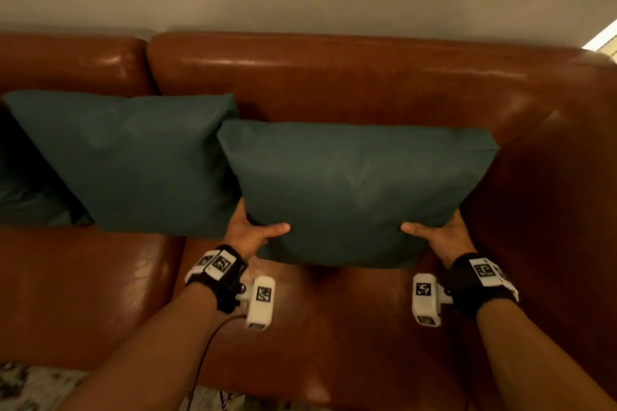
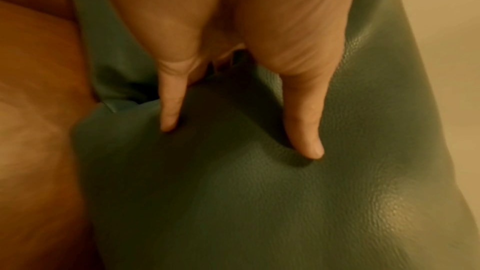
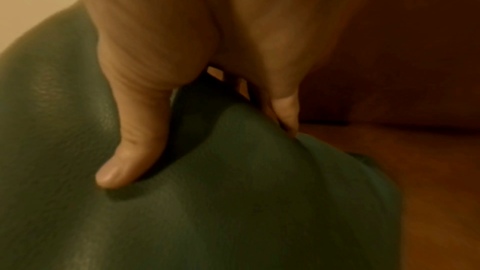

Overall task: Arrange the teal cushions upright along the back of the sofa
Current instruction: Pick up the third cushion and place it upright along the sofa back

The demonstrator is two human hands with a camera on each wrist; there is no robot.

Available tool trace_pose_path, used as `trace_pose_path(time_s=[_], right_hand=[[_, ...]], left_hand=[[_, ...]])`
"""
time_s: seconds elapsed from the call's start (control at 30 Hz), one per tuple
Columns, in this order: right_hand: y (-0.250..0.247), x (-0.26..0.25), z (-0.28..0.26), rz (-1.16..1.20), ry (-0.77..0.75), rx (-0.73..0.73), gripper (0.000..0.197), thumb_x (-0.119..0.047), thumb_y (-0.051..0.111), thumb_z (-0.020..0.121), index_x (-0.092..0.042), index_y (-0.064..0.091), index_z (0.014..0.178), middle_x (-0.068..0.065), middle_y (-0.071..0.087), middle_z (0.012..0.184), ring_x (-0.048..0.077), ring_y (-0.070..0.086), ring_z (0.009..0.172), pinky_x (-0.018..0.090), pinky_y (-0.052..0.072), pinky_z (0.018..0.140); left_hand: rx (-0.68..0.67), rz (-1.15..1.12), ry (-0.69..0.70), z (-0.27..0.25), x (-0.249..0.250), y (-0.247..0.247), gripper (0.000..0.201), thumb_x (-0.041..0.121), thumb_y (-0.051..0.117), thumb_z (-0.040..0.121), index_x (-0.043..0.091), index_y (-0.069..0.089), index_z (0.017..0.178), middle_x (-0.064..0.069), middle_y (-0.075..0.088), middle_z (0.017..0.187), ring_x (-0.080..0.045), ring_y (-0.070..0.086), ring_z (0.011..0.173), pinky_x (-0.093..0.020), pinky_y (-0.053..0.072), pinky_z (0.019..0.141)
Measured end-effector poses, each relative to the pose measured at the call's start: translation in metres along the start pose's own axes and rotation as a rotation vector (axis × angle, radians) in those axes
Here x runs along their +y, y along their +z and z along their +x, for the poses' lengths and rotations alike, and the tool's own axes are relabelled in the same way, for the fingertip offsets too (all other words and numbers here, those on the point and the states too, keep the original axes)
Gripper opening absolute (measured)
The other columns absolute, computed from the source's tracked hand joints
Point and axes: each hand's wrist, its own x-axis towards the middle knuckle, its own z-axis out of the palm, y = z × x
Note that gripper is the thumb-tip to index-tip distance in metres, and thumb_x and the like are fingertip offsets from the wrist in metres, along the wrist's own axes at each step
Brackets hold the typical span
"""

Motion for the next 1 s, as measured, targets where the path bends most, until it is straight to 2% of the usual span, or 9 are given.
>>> trace_pose_path(time_s=[0.17,0.33,0.57,0.67,0.73,0.8,0.9,0.93,1.0], right_hand=[[-0.001,0.0,0.028,0.02,-0.035,0.021,0.117,-0.024,0.092,0.041,-0.024,0.034,0.143,0.001,0.051,0.14,0.018,0.052,0.121,0.047,0.042,0.106],[-0.002,0.036,0.023,-0.155,0.033,-0.059,0.156,-0.05,0.092,0.017,-0.037,0.011,0.149,-0.009,0.033,0.146,0.014,0.036,0.131,0.038,0.034,0.108],[0.016,0.06,0.063,-0.302,0.056,0.068,0.149,-0.026,0.097,0.028,-0.037,0.006,0.146,0.002,0.022,0.155,0.025,0.026,0.141,0.042,0.025,0.116],[0.016,0.056,0.059,-0.204,0.03,0.059,0.136,-0.011,0.095,0.038,-0.026,0.014,0.146,0.004,0.031,0.151,0.025,0.034,0.137,0.037,0.03,0.113],[0.011,0.056,0.043,-0.111,-0.012,0.046,0.129,-0.015,0.095,0.037,-0.021,0.022,0.144,0.004,0.04,0.144,0.022,0.043,0.129,0.034,0.038,0.105],[0.008,0.054,0.026,-0.06,-0.057,0.057,0.128,-0.022,0.096,0.031,-0.019,0.029,0.14,-0.002,0.049,0.134,0.017,0.05,0.12,0.028,0.044,0.095],[0.004,0.052,0.022,-0.052,-0.107,0.101,0.114,0.004,0.091,0.044,-0.017,0.03,0.137,-0.017,0.049,0.12,0.002,0.052,0.109,0.008,0.046,0.084],[0.003,0.052,0.026,-0.059,-0.118,0.119,0.113,0.006,0.089,0.045,-0.017,0.028,0.138,-0.018,0.048,0.121,-0.001,0.051,0.108,0.006,0.044,0.084],[0.003,0.053,0.038,-0.099,-0.104,0.145,0.119,0.002,0.091,0.044,-0.018,0.025,0.141,-0.009,0.047,0.131,0.009,0.051,0.115,0.019,0.043,0.097]], left_hand=[[-0.025,0.025,-0.027,0.039,0.007,0.005,0.1,0.0,0.082,0.063,0.039,0.032,0.141,0.011,0.048,0.139,-0.023,0.05,0.124,-0.037,0.053,0.072],[0.003,0.154,-0.038,0.037,-0.013,0.008,0.129,0.015,0.092,0.037,0.035,0.022,0.144,0.013,0.051,0.127,-0.018,0.05,0.118,-0.047,0.049,0.096],[-0.011,0.169,-0.159,0.069,-0.01,0.008,0.136,0.022,0.09,0.022,0.041,0.022,0.138,0.01,0.045,0.14,-0.025,0.048,0.12,-0.061,0.051,0.082],[-0.009,0.142,-0.127,0.07,-0.01,0.011,0.131,0.021,0.091,0.022,0.032,0.031,0.138,0.004,0.052,0.136,-0.026,0.053,0.119,-0.05,0.055,0.076],[-0.011,0.116,-0.085,0.061,-0.014,0.012,0.121,0.018,0.091,0.024,0.02,0.042,0.135,-0.005,0.061,0.128,-0.026,0.06,0.114,-0.039,0.057,0.07],[-0.009,0.105,-0.018,0.05,-0.016,0.009,0.115,0.021,0.092,0.024,0.012,0.05,0.13,-0.006,0.067,0.12,-0.021,0.064,0.109,-0.035,0.057,0.08],[-0.032,0.138,0.059,0.046,-0.011,0.008,0.11,0.026,0.093,0.024,0.012,0.054,0.125,0.002,0.068,0.113,-0.007,0.066,0.1,-0.022,0.055,0.082],[-0.04,0.141,0.074,0.05,-0.01,0.01,0.111,0.029,0.095,0.023,0.01,0.054,0.125,0.0,0.068,0.114,-0.007,0.067,0.101,-0.023,0.055,0.082],[-0.029,0.146,0.093,0.063,-0.007,0.017,0.117,0.035,0.097,0.021,0.006,0.054,0.126,-0.007,0.068,0.119,-0.017,0.065,0.108,-0.035,0.055,0.09]])
